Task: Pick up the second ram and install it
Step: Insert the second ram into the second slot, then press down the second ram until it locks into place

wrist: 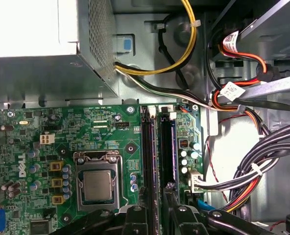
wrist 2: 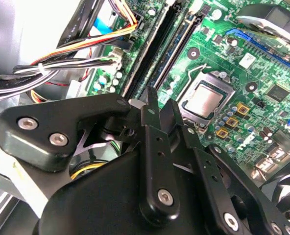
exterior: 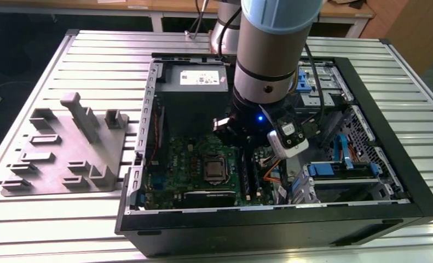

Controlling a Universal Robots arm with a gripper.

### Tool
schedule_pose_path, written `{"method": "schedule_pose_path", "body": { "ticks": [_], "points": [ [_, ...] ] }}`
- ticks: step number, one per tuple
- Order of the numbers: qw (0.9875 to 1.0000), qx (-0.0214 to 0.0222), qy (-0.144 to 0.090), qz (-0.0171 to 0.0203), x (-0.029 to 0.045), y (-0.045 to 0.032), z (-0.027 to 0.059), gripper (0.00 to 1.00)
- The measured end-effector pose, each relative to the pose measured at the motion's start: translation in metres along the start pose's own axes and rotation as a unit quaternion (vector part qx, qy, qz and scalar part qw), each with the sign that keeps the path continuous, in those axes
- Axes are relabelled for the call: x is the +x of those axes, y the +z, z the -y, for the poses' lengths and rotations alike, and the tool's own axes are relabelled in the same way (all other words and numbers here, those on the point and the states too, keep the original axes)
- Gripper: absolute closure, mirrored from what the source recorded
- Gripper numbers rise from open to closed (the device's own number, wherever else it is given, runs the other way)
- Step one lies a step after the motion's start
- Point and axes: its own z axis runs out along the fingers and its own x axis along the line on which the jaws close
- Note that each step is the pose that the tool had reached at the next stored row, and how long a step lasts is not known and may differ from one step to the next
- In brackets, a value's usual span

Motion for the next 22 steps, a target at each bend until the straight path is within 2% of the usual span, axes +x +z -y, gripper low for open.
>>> {"method": "schedule_pose_path", "body": {
  "ticks": [3,5,7,22],
  "points": [
    [1.0000,0.0000,0.000,0.0000,0.0000,-0.0001,0.0000,0.75],
    [1.0000,0.0000,0.000,0.0000,0.0000,-0.0002,0.0000,0.87],
    [1.0000,0.0000,0.000,0.0000,0.0000,-0.0002,0.0000,0.89],
    [1.0000,-0.0009,0.000,-0.0001,0.0001,-0.0011,-0.0019,0.89]
  ]
}}
